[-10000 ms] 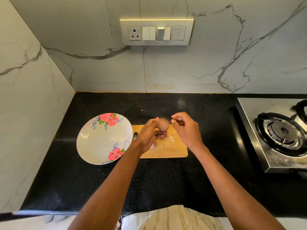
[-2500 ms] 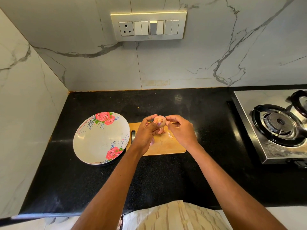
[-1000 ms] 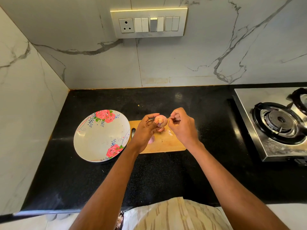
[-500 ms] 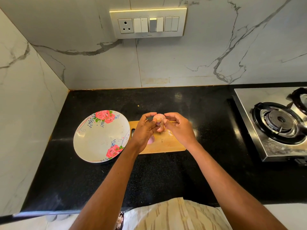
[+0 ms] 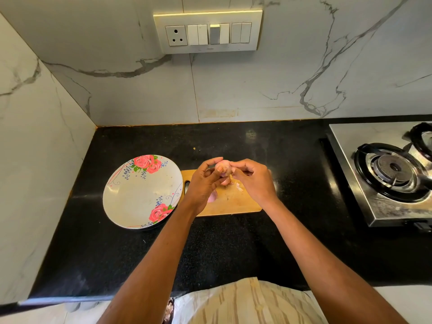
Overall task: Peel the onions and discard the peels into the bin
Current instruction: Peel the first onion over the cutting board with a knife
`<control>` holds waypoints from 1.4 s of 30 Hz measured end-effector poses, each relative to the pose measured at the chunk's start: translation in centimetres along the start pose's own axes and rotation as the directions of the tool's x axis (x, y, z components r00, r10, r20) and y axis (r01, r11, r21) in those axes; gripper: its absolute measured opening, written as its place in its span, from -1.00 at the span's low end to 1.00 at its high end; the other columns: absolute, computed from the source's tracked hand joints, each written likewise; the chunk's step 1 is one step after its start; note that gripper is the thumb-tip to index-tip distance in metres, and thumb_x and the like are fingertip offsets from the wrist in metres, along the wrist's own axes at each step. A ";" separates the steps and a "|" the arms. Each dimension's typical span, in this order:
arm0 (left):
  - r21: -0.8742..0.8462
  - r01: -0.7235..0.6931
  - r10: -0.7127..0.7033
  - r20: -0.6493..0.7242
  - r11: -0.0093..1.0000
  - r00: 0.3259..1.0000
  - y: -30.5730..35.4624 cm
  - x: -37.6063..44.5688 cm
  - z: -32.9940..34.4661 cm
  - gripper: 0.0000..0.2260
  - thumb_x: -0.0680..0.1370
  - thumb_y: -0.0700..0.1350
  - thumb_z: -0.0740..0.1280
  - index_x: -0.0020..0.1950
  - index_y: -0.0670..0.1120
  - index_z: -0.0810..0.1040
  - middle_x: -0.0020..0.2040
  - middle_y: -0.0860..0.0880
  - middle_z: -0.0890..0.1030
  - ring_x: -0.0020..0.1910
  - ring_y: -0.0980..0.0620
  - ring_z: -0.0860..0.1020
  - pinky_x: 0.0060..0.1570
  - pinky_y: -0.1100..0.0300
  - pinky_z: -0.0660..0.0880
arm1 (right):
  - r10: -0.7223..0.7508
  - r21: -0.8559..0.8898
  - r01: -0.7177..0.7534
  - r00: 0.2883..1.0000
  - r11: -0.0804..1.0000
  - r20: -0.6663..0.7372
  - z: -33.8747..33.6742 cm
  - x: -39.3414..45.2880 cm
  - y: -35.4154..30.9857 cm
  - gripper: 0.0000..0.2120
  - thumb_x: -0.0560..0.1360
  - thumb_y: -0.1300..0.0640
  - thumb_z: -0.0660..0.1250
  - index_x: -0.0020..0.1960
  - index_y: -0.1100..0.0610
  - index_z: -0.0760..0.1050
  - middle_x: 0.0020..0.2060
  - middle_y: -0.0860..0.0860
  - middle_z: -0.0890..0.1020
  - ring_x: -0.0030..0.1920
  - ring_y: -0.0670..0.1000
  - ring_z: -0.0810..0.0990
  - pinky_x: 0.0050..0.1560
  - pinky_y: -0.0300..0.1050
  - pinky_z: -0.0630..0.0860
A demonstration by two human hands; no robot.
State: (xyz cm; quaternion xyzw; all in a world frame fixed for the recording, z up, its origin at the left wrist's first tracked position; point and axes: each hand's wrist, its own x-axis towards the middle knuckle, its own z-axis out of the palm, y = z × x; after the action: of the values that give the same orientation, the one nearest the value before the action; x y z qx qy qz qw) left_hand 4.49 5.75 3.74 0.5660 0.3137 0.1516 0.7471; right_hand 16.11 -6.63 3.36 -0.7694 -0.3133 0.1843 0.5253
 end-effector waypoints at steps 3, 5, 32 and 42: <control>-0.044 0.009 -0.008 0.013 0.999 1.000 0.1 -0.2 0.1 -0.58 0.44 0.05 0.43 0.29 0.09 0.54 0.31 -0.04 0.58 0.25 -0.06 0.61 0.17 0.11 0.61 | 0.013 0.009 -0.013 0.999 1.000 -0.033 -0.1 0.0 0.0 -0.78 0.55 0.29 0.41 0.05 0.00 0.70 -0.08 -0.16 0.72 -0.04 -0.13 0.71 0.05 -0.06 0.68; -0.052 0.005 -0.005 0.009 0.999 1.000 0.1 -0.2 0.1 -0.59 0.45 0.03 0.43 0.29 0.08 0.54 0.29 -0.04 0.59 0.24 -0.06 0.62 0.17 0.10 0.61 | 0.010 0.003 -0.010 1.000 1.000 -0.024 -0.1 0.1 -0.1 -0.78 0.56 0.27 0.41 0.05 -0.04 0.69 -0.08 -0.18 0.72 -0.02 -0.15 0.70 0.07 -0.11 0.66; 0.114 -0.057 0.068 -0.093 0.992 0.993 0.0 0.1 0.7 -0.72 0.55 -0.03 0.47 0.23 0.11 0.51 0.17 0.16 0.59 0.14 0.17 0.56 -0.08 0.38 0.45 | -0.030 -0.056 0.024 0.994 0.998 -0.105 0.2 -0.2 -0.6 -0.78 0.51 0.21 0.51 0.10 0.08 0.55 -0.11 -0.12 0.72 -0.06 -0.23 0.68 -0.05 -0.38 0.58; 0.091 -0.060 0.068 -0.085 0.994 0.994 -0.7 0.3 0.4 -0.71 0.52 -0.02 0.50 0.20 0.14 0.54 0.22 0.09 0.60 0.21 0.06 0.58 0.05 0.22 0.58 | -0.080 -0.180 0.065 0.994 0.982 -0.081 0.2 -0.1 -0.8 -0.71 0.50 0.18 0.51 0.10 0.09 0.44 -0.18 -0.11 0.66 -0.16 -0.19 0.66 -0.14 -0.37 0.59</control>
State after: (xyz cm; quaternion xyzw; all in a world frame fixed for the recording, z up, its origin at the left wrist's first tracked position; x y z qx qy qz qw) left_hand 4.84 5.41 3.07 0.6012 0.3344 0.1862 0.7015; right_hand 15.67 -6.41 4.00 -0.8084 -0.3328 0.1026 0.4746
